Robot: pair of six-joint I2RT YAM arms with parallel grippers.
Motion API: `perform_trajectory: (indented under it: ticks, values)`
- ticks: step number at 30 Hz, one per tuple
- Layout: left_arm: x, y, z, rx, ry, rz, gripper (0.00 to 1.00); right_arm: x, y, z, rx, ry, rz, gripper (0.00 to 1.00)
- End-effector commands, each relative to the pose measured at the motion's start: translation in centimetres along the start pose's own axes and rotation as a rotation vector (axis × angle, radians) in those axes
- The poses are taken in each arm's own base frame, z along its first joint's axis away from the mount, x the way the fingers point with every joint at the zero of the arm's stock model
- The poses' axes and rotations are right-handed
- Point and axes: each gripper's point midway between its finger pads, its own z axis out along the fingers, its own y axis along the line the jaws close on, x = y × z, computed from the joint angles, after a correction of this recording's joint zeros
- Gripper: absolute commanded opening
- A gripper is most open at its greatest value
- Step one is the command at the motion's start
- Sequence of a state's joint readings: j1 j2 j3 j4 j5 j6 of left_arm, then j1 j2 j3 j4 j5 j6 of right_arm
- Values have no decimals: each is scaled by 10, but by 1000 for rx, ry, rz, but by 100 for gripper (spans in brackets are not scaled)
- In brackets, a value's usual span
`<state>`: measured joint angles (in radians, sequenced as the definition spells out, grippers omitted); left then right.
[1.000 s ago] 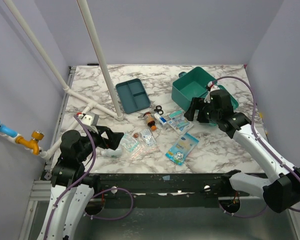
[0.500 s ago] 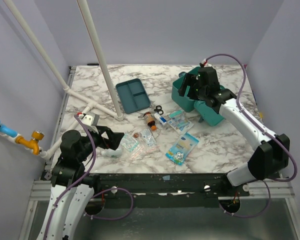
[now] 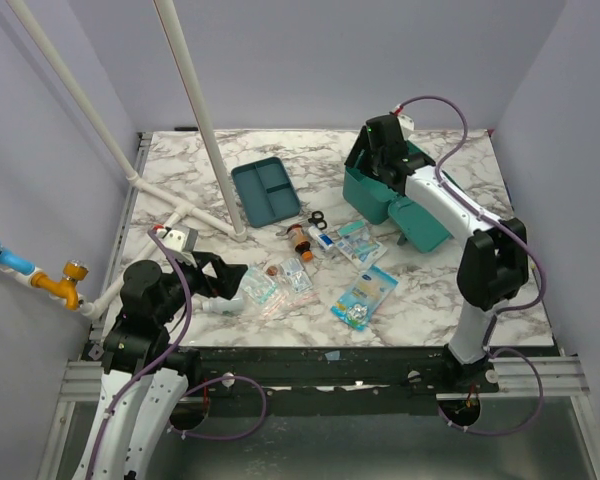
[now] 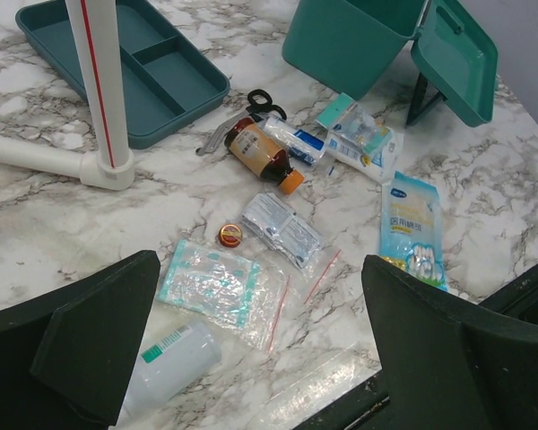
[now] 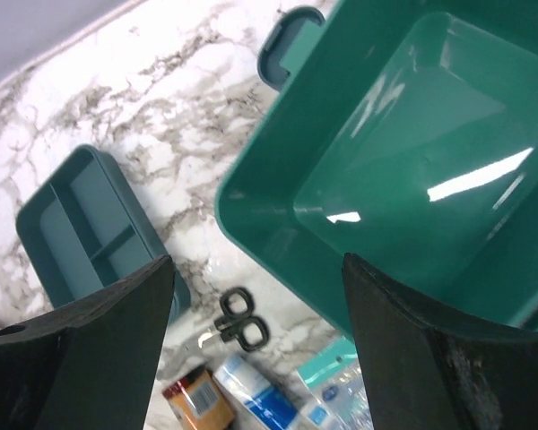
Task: Organize the medicine kit
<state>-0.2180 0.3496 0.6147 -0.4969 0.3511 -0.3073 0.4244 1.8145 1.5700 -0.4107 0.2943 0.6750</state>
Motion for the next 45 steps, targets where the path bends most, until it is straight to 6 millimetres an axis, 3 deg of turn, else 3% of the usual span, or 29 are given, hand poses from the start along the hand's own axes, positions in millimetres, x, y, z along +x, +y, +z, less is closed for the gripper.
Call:
perform_trajectory:
  ticks: [1,7,16,22,33,43,45]
  values:
    - [-6,3,-2,-22,-29,15,99,-16,11,18,44,-46,76,78]
    - [-6,2,-3,-18,-30,17,98,-10,11,48,120,-22,94,77]
    - [-6,0,-3,-13,-30,19,99,-1,9,71,172,-8,132,76]
    - [-6,0,-3,-13,-28,20,99,6,6,89,213,4,135,70]
    - [-3,1,-1,-14,-17,18,99,15,4,101,214,21,94,38]
    - [-2,2,0,-16,-12,16,99,13,-5,89,219,30,-24,1]
    - [-2,2,0,-17,-11,15,98,11,-9,84,224,30,-59,1]
